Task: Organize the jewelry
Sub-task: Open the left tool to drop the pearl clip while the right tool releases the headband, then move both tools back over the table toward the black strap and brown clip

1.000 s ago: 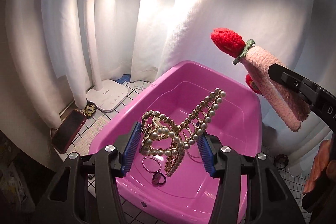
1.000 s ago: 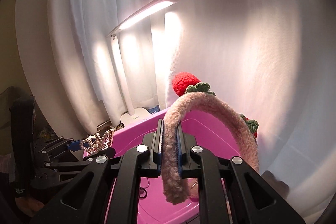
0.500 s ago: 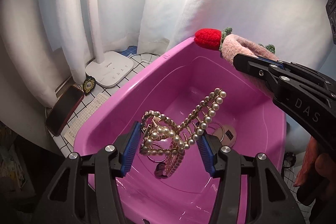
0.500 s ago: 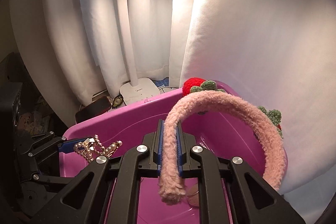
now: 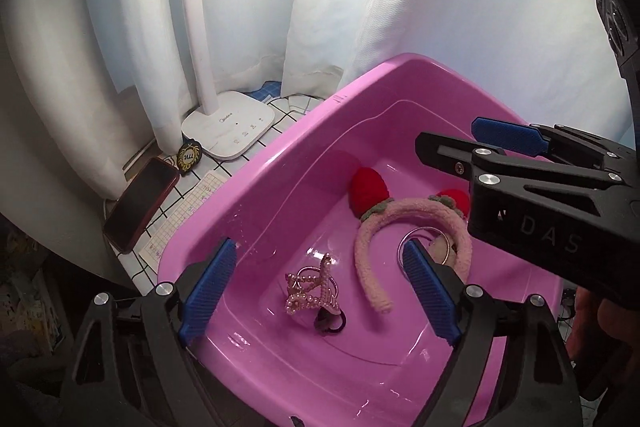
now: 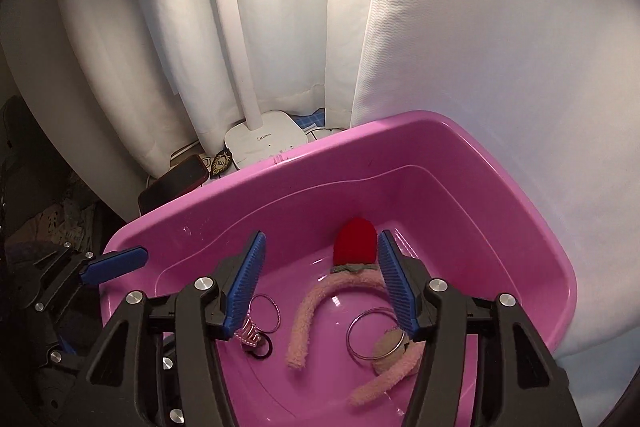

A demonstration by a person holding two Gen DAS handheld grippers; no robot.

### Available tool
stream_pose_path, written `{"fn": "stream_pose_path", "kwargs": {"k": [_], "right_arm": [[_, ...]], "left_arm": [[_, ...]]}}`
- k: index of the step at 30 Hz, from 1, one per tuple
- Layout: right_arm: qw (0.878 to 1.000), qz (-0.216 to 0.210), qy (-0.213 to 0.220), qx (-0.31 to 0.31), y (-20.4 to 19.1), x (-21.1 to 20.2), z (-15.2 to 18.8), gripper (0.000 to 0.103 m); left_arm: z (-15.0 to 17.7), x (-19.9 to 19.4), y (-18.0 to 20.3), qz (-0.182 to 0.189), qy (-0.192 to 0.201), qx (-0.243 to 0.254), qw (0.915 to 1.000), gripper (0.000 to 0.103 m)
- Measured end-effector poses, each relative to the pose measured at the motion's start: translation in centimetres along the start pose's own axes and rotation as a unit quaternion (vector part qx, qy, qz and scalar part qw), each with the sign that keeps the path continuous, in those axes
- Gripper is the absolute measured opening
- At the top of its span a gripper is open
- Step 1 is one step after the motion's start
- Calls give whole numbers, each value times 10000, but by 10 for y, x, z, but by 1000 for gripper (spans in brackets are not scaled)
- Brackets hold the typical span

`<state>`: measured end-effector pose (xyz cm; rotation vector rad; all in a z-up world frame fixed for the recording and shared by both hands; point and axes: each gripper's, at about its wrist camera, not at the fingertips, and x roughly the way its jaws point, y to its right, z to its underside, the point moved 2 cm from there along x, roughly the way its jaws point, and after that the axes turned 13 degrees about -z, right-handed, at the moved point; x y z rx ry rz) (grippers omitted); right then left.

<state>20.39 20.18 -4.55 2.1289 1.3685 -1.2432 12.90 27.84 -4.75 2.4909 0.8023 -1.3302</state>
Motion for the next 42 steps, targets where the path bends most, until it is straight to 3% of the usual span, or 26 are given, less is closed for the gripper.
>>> {"fn": "stream_pose_path", "kwargs": {"k": [18, 42], "right_arm": [[9986, 251, -199, 415, 4, -7, 9, 58], [9975, 365, -90, 605, -3, -29, 27, 66]], "left_arm": [[3, 1, -2, -12, -192, -87, 9998, 87], [10, -24, -15, -76, -60, -247, 9996, 96]]}}
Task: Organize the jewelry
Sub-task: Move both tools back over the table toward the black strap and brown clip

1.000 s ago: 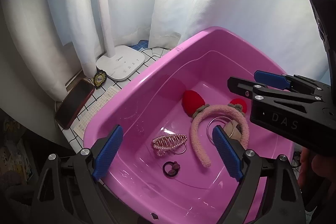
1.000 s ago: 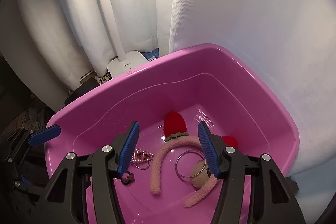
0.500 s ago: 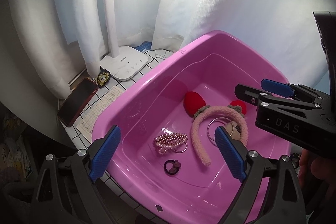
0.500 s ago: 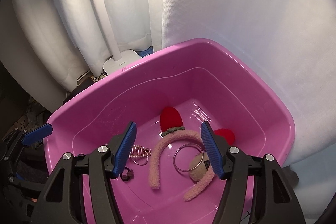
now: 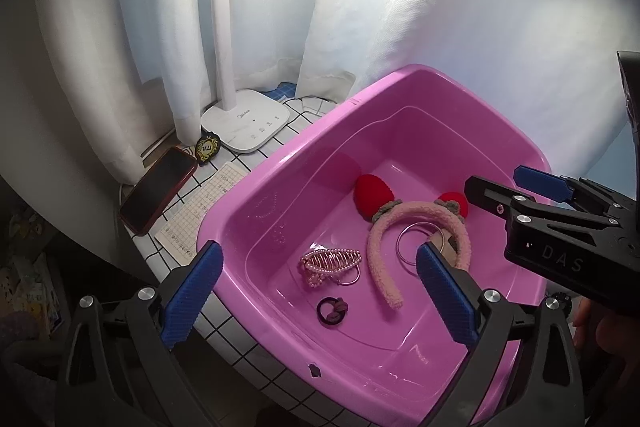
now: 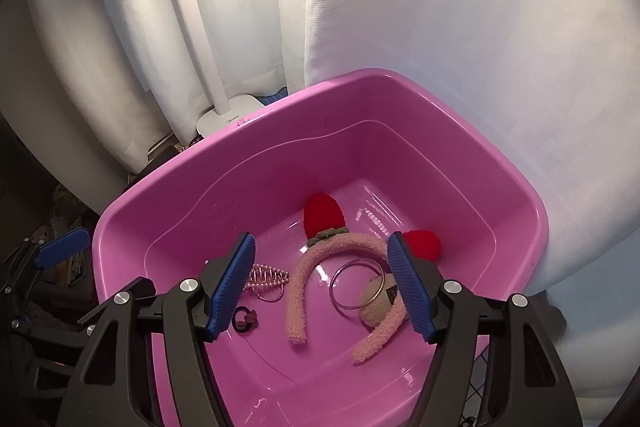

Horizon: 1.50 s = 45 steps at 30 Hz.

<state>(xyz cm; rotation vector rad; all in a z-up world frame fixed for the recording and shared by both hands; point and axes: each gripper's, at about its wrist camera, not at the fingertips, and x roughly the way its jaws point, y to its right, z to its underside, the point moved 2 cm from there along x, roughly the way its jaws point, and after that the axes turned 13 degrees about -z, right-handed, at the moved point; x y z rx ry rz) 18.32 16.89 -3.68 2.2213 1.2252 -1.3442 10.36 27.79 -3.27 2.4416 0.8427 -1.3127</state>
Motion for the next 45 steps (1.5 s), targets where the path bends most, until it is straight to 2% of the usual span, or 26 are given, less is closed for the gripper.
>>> {"fn": "stream_pose_path", "kwargs": {"k": [12, 18, 26, 36, 45], "right_arm": [[9973, 49, 585, 443, -23, -43, 45, 69], [9929, 132, 942, 717, -21, -80, 85, 70], [9814, 501, 1381, 1237, -2, -136, 151, 73], [9586, 1154, 1641, 2021, 36, -200, 245, 73], [9306, 1669, 1632, 2819, 65, -227, 332, 73]], "left_arm": [[16, -27, -3, 94, 112, 109, 9998, 96], [30, -50, 10, 207, 344, 388, 9984, 96], [51, -80, 46, 654, 474, 699, 9943, 96], [82, -114, 106, 1311, 526, 1329, 9810, 97], [119, -129, 151, 1727, 458, 1866, 9660, 97]]}}
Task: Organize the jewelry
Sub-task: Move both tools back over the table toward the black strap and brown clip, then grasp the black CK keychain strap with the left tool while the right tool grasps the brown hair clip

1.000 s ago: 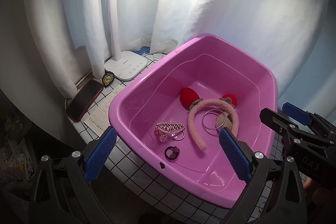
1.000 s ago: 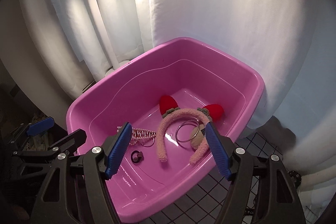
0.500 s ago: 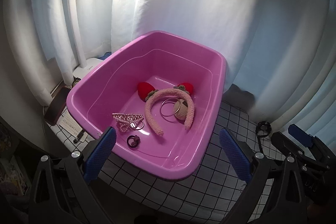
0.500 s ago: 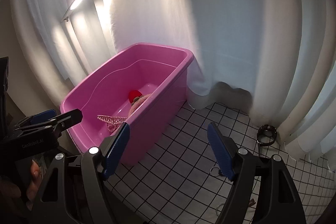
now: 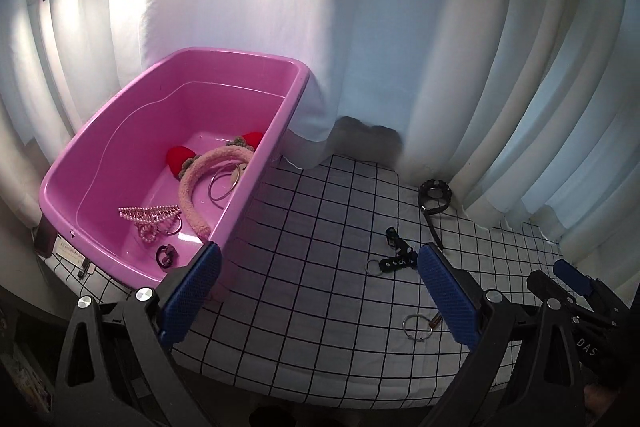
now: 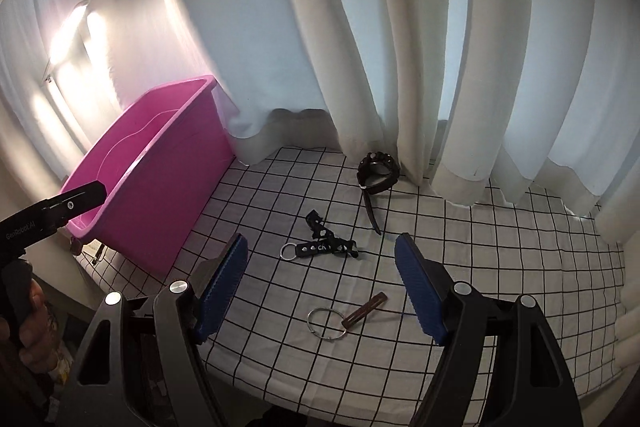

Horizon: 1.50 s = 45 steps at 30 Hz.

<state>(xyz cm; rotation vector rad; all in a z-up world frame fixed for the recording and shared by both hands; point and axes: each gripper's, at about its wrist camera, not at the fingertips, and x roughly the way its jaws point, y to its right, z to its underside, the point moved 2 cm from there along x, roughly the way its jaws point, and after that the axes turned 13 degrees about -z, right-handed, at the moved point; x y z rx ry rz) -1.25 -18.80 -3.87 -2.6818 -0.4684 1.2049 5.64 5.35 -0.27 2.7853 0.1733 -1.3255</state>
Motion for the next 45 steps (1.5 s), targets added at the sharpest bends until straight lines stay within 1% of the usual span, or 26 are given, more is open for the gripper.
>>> {"fn": "stream_pose_path", "kwargs": {"k": [5, 10, 18, 23, 26, 32, 37, 45], "right_arm": [[9993, 163, -92, 327, 30, -2, 24, 73], [9985, 171, -192, 482, 44, 7, 44, 73], [9962, 135, -459, 731, 57, 47, 75, 73], [9945, 181, -496, 903, 63, 71, 88, 72], [9932, 174, -525, 1024, 67, 85, 92, 72], [9911, 399, -537, 1152, 76, 109, 96, 72], [9882, 556, -588, 1298, 83, 126, 100, 72], [9858, 855, -546, 1338, 84, 140, 102, 72]], "left_arm": [[17, 12, 25, 135, -148, 220, 9996, 97], [30, 31, 41, 104, -331, 318, 9989, 97], [50, 68, 63, 6, -465, 522, 9976, 97], [60, 100, 74, 22, -585, 614, 9964, 97], [62, 119, 83, 2, -612, 708, 9956, 97], [63, 153, 99, 50, -522, 857, 9949, 97], [65, 180, 111, 100, -592, 1011, 9931, 97], [64, 205, 127, 242, -628, 1207, 9904, 97]]}}
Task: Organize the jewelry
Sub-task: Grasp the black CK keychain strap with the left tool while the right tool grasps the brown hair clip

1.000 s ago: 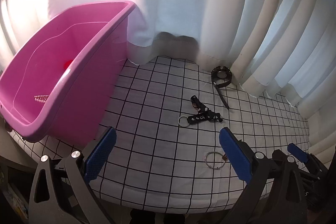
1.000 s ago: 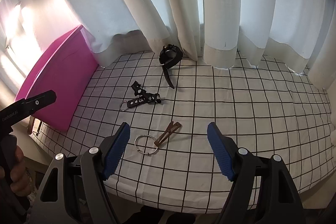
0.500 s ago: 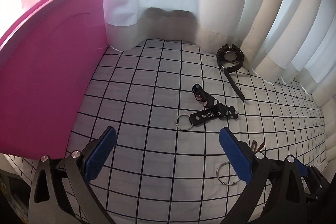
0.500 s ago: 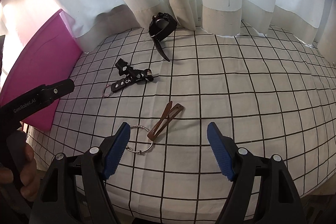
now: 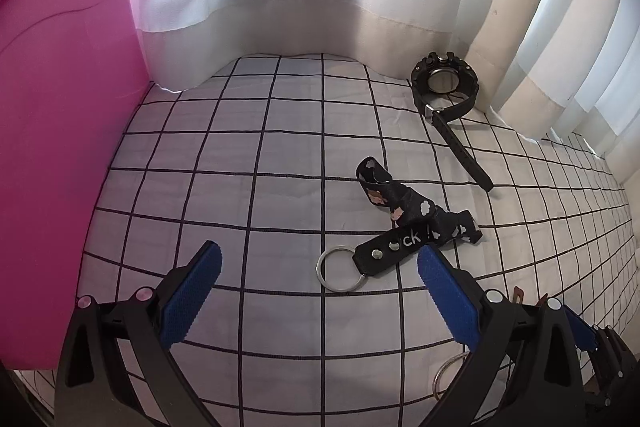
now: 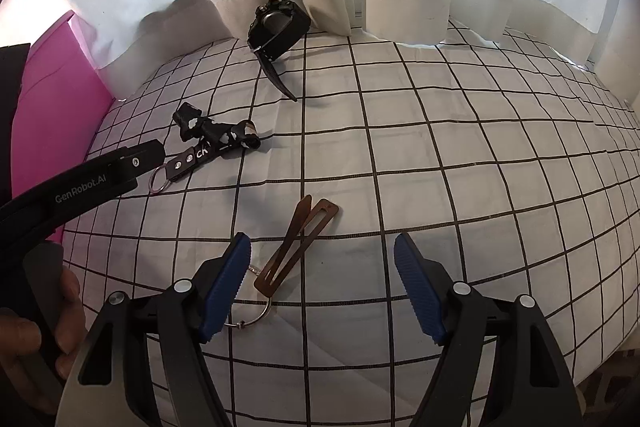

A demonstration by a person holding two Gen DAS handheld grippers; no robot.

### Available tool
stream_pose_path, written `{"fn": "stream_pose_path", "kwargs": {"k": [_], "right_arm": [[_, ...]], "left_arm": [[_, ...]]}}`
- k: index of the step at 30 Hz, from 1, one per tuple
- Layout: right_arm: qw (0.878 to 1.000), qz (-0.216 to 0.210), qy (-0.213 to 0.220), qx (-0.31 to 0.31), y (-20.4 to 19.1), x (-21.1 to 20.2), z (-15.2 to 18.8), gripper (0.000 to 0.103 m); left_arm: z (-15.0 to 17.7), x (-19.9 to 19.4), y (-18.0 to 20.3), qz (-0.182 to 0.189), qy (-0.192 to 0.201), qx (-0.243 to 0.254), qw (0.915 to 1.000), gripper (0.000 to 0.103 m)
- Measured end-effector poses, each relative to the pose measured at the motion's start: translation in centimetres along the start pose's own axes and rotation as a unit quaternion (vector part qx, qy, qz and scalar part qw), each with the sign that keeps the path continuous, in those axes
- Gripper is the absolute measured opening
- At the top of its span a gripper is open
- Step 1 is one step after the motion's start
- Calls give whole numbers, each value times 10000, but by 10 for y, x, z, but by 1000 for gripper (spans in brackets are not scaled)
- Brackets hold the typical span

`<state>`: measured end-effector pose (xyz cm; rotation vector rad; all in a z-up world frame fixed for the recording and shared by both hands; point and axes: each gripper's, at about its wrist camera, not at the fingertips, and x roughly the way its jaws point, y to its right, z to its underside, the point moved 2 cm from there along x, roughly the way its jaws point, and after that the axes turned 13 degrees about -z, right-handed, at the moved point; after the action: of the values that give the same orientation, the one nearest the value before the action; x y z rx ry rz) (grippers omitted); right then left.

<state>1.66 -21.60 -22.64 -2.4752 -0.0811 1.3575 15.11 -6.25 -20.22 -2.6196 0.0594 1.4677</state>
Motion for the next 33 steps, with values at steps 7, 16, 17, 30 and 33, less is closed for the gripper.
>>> {"fn": "stream_pose_path", "kwargs": {"k": [7, 16, 17, 30, 33], "right_arm": [[9999, 122, 31, 53, 0, 5, 1, 72], [9998, 181, 42, 84, 0, 8, 1, 72], [9998, 182, 39, 85, 0, 8, 1, 72], [9997, 230, 86, 88, 0, 12, 2, 72], [9996, 268, 95, 55, 0, 13, 2, 72]], "left_arm": [[-5, 14, 13, 63, 2, 163, 9998, 97], [-7, 17, 27, 217, 64, 367, 9991, 97], [-7, 17, 29, 226, 59, 396, 9989, 97], [-8, 25, 39, 463, 69, 573, 9973, 97], [-8, 26, 41, 387, 102, 624, 9972, 97]]}}
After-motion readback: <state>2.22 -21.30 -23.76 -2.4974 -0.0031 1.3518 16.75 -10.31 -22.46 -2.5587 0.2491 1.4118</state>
